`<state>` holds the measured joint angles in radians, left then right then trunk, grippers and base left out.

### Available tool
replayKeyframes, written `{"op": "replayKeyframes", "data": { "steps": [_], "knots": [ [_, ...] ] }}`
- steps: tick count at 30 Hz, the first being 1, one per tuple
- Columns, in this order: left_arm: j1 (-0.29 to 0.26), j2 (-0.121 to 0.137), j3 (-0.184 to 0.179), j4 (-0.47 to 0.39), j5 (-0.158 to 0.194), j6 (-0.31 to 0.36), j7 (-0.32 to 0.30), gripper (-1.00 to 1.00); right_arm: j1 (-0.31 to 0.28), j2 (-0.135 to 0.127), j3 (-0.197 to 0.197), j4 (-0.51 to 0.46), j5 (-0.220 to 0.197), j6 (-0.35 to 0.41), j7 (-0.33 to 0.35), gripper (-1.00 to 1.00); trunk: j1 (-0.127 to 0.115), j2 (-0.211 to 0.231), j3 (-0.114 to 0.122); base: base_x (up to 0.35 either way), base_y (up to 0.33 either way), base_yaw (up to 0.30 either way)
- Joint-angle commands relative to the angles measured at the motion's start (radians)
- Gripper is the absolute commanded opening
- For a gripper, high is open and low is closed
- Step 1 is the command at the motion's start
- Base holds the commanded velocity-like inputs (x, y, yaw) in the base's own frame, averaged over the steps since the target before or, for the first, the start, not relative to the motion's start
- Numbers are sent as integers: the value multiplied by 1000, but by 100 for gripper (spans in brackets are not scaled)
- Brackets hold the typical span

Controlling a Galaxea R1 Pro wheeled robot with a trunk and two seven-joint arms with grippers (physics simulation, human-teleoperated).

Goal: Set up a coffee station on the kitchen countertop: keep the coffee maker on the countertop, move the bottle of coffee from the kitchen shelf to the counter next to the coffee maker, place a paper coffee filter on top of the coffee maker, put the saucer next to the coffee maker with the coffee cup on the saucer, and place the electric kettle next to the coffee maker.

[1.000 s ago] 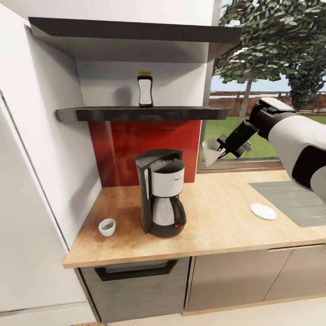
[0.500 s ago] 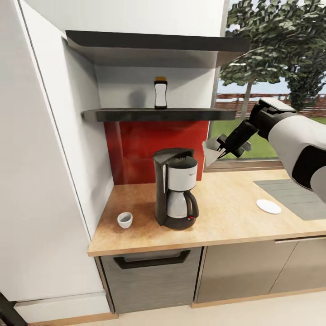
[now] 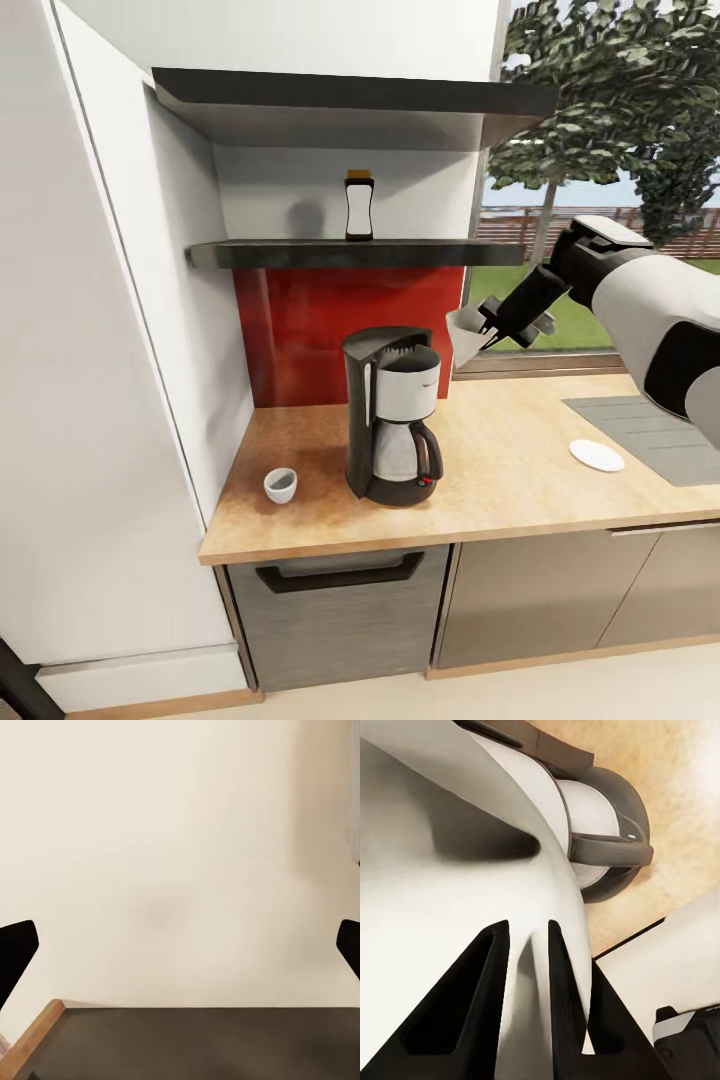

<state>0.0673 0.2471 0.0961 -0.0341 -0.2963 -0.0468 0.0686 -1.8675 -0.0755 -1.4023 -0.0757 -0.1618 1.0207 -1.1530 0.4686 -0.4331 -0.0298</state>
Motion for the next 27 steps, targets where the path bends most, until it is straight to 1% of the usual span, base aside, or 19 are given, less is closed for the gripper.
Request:
{"op": "replayKeyframes", "data": {
  "steps": [1, 5, 9, 27],
  "knots": [
    [0, 0, 8, -1, -11, -2, 2, 100, -1, 0, 3, -1, -13, 1, -10, -100, 1, -2, -2, 0, 0, 0],
    [0, 0, 8, -1, -11, -2, 2, 100, -1, 0, 3, -1, -13, 1, -10, -100, 1, -2, -2, 15, 31, 0],
    [0, 0, 7, -1, -11, -2, 3, 100, -1, 0, 3, -1, -13, 1, -10, -100, 1, -2, -1, 56, 155, 0],
    [0, 0, 8, -1, -11, -2, 4, 100, -1, 0, 3, -1, -13, 1, -10, -100, 1, -2, 27, 2, 7, 0]
  ]
}}
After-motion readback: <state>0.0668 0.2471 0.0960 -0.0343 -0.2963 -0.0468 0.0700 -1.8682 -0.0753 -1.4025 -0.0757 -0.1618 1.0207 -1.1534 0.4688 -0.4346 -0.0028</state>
